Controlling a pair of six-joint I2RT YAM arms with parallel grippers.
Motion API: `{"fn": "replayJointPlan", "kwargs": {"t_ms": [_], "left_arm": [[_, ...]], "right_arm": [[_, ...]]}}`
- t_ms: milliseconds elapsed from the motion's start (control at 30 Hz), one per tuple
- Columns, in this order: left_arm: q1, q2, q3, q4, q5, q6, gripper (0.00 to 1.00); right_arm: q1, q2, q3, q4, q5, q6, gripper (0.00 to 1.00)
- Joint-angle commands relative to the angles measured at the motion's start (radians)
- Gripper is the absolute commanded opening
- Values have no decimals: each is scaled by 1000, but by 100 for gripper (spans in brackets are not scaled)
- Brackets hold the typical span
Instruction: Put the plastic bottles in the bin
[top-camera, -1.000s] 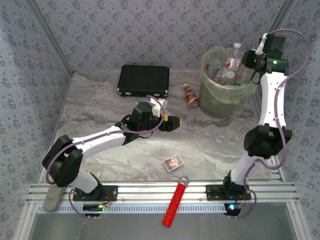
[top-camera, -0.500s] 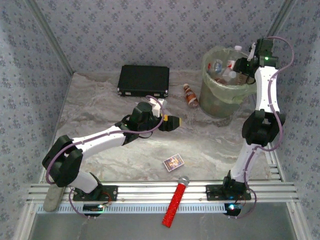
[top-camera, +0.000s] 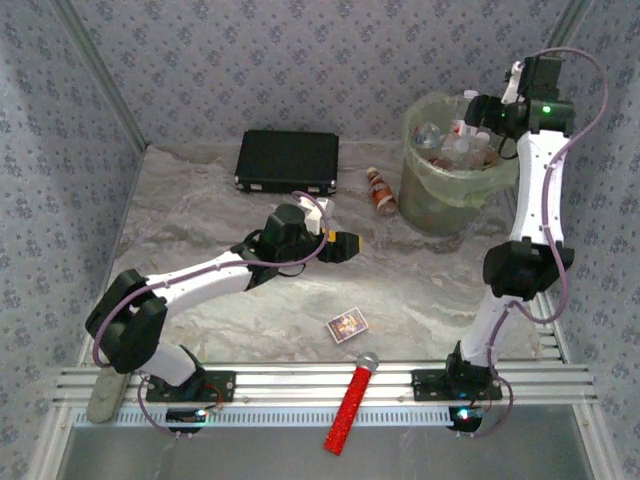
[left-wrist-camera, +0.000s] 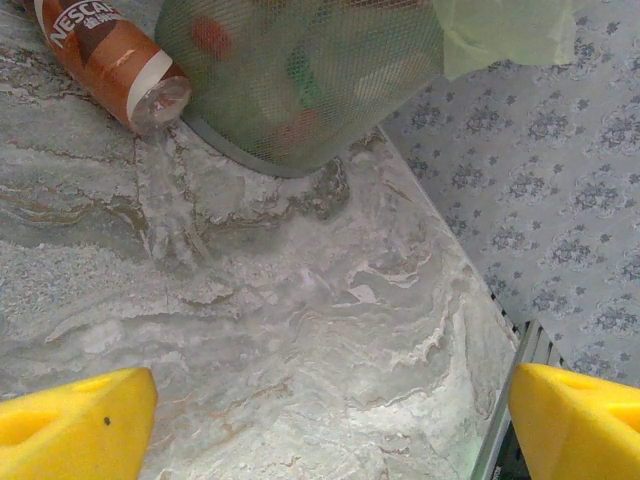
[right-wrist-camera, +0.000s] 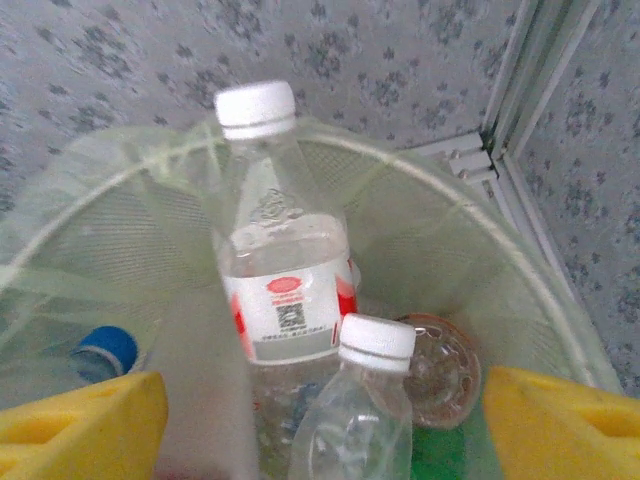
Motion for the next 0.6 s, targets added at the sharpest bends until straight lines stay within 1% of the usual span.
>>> {"fn": "replayJointPlan", "kwargs": {"t_ms": [0,167,267,433,567], "left_arm": [[-4,3,18,0,4,-6,91],[-3,-6,14,-19,-14,-1,91],[4,-23,5,-46,-41,10,91],[30,-76,-23,-111,-108,34,91],[65,-122,-47,-172,-161,34,91]], "right_arm": [[4,-93,14,-43,-16,-9,84],[77,-196,-59,-35,-7,-23,83],[163,-261,-122,-19,32,-35,82],[376,-325,-202,7,142,-61,81],[582,-286,-220,11,264,-84,80]]}}
